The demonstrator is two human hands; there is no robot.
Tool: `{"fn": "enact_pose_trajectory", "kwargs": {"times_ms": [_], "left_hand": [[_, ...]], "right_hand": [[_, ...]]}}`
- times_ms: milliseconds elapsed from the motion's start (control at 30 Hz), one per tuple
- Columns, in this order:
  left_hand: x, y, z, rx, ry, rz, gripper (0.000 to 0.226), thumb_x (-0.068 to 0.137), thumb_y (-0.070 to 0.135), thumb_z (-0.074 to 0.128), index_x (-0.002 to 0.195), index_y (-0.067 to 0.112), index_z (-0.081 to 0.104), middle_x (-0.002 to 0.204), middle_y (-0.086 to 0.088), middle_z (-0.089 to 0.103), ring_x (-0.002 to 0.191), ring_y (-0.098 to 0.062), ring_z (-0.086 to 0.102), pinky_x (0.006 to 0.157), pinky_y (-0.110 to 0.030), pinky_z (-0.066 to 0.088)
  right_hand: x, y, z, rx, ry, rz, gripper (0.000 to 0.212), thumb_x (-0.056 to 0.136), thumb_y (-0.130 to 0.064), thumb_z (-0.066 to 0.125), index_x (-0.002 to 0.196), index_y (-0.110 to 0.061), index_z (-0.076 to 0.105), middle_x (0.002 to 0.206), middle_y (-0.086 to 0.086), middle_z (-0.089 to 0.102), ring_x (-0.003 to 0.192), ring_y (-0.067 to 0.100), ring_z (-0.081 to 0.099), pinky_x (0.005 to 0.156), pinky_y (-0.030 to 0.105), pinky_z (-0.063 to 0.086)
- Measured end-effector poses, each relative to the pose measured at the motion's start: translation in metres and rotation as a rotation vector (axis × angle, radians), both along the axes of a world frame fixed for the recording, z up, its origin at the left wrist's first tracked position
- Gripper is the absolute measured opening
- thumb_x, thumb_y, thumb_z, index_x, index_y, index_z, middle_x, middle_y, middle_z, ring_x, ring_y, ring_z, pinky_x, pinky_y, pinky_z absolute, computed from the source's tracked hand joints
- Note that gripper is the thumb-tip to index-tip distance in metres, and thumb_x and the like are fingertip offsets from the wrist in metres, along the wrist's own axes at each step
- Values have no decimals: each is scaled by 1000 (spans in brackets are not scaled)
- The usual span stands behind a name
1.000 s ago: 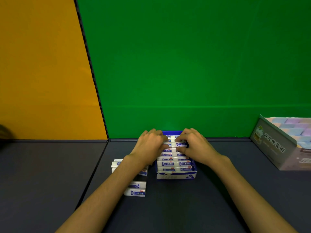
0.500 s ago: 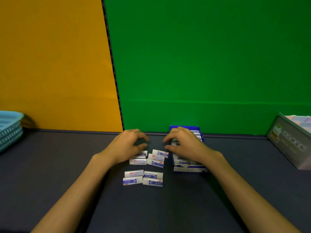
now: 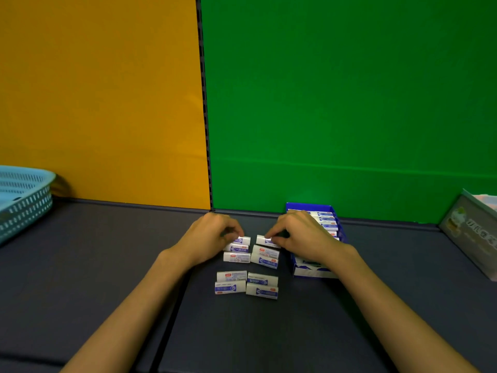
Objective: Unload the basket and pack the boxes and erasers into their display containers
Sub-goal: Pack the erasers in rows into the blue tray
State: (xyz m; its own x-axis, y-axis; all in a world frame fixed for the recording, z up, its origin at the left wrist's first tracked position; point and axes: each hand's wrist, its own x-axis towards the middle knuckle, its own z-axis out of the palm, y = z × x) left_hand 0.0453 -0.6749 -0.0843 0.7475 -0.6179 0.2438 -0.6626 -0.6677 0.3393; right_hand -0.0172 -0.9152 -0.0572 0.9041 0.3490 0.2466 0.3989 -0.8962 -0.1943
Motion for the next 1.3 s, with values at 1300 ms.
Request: {"fn": "enact_pose_trajectory", "kwargs": {"times_ms": [1300], "left_hand": [[18,-7,9,-555,414,139,31,79,13,83,98,18,59,86,-4,66,71,-11,63,65,-21,50]], "right_hand": [[14,3,-1,-19,-51,-25,30,91,-27,64,121,-24,67,105,-3,64,97,15,56,80,30,37]]}}
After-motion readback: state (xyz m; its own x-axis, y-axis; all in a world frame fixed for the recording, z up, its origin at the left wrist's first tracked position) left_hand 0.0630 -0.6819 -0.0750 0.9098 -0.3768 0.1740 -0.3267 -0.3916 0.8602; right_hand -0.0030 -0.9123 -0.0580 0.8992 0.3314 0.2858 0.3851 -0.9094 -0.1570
